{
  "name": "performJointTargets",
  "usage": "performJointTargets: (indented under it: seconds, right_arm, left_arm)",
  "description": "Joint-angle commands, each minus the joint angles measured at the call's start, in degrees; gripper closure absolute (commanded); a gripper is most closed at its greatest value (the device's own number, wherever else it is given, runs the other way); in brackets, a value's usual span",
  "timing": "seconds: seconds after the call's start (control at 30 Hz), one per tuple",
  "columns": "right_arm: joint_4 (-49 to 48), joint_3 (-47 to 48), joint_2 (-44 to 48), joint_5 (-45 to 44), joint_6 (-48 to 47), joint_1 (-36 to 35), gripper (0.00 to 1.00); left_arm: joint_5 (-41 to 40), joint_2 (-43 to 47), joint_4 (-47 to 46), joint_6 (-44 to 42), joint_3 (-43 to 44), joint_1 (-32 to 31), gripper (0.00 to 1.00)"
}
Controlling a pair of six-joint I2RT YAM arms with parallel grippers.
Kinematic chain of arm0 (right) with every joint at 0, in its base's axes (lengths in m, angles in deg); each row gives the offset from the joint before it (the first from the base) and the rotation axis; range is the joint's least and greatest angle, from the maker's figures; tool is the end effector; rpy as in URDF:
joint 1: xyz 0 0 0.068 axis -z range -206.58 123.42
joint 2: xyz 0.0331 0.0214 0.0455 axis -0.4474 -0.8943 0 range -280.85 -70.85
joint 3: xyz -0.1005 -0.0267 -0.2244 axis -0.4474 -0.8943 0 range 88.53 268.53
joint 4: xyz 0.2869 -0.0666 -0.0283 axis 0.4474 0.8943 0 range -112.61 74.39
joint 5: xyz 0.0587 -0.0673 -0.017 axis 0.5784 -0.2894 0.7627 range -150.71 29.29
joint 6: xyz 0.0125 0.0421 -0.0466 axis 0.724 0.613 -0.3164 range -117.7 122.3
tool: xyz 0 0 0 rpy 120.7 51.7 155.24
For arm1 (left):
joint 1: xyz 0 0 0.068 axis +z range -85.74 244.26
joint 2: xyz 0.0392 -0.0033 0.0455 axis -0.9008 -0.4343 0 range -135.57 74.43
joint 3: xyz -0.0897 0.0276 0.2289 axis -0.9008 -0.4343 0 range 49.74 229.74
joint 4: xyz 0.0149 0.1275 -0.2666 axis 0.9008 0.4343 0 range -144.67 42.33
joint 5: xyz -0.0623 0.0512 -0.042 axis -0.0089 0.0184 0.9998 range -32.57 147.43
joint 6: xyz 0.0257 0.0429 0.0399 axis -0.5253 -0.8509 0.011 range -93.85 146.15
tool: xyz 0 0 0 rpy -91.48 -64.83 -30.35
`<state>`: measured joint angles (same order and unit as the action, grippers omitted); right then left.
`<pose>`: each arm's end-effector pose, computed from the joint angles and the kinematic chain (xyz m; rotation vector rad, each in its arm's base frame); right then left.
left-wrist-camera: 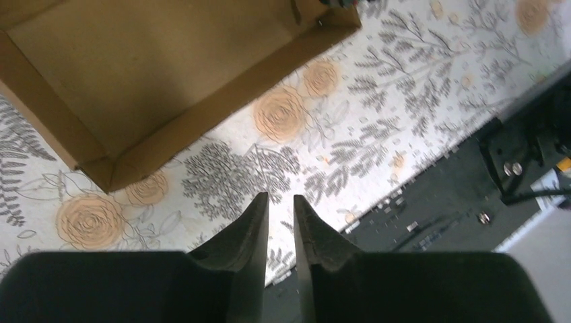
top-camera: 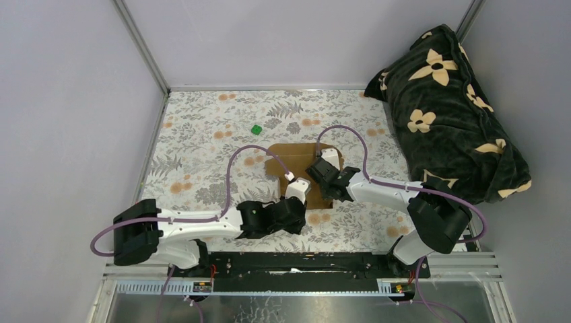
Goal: Fold the paper box
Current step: Fold the paper box at the center of the board.
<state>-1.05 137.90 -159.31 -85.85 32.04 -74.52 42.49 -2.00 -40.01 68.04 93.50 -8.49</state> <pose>0.2355 0.2295 0.1164 -0.2490 2.4678 -0.0235 0.1060 -0.2982 0.1535 0.5321 2.4005 -0.6337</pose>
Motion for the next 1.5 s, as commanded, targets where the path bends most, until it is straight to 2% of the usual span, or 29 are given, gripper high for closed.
performJointTargets:
  seconds: [0.0, 0.1, 0.3, 0.93, 1.23, 1.33, 1.47]
  right_arm:
    - [1.4, 2.1, 1.0, 1.8, 1.4, 0.3, 0.75]
    - [1.4, 2.2, 0.7, 2.4, 1.6, 0.3, 0.75]
    - [1.7, 2.4, 0.6, 2.9, 1.7, 0.3, 0.76]
    - [2.2, 0.8, 0.7, 3.1, 1.3, 0.3, 0.75]
    - [2.4, 0.7, 0.1, 3.7, 0.5, 0.3, 0.75]
    - [2.6, 0.6, -0.2, 3.8, 0.2, 0.3, 0.78]
    - [2.9, 0.6, -0.8, 4.1, -0.2, 0.3, 0.87]
  left_arm:
    - [-9.8, -1.6, -9.0, -0.4, -2.5, -0.7, 0.75]
    - [-11.5, -3.3, -13.0, -1.0, -3.5, -0.8, 0.75]
    - [-12.6, -7.6, -15.1, -1.2, -2.4, -1.6, 0.75]
    - [-22.8, -12.8, -19.7, -0.8, -1.3, -1.7, 0.75]
    - [-26.4, -12.0, -21.6, -0.9, -2.4, -1.6, 0.72]
    - [-26.5, -12.6, -22.8, -2.1, -1.9, -1.1, 0.71]
    - [-25.8, -14.2, -24.6, -3.6, -0.7, 0.3, 0.71]
